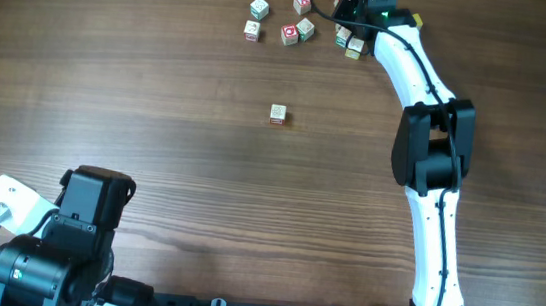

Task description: Form a horizontal line

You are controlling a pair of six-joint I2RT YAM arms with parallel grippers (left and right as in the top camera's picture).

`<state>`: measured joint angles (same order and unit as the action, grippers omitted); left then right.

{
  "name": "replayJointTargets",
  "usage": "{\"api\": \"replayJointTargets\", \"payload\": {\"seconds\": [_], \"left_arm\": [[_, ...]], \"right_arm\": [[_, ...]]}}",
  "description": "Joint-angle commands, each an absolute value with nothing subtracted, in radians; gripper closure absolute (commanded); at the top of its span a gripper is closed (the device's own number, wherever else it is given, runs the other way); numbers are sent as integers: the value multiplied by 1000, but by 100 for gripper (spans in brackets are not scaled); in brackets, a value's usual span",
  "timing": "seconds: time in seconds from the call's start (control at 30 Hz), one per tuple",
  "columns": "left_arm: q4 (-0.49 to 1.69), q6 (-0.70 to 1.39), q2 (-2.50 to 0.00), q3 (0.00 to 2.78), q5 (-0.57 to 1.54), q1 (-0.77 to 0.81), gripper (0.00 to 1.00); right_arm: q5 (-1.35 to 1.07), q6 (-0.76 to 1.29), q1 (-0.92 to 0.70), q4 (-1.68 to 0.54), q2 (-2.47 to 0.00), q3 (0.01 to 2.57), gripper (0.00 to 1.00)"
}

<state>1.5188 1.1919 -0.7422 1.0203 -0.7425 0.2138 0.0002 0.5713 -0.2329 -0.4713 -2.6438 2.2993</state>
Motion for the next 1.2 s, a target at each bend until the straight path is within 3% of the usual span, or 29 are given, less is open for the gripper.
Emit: {"api": "replayJointTargets", "payload": {"seconds": [0.0, 0.27, 0.47, 0.83, 1.17], "left_arm": [[1520, 1213, -739, 1018, -749, 205, 0], [1520, 1213, -739, 1018, -748, 205, 0], [1520, 1213, -739, 1018, -749, 205, 0], [1519, 1213, -739, 1018, -749, 205, 0], [1520, 1213, -739, 1018, -748, 205, 0]], "right_arm": [[20, 572, -236, -529, -2678, 2302, 95], [-113, 496, -244, -564, -2678, 2302, 96], [11, 530, -254, -568, -2678, 2308, 95], [-14, 529, -254, -429, -2678, 2354, 95], [98, 524, -247, -434, -2689, 2347, 95]]}}
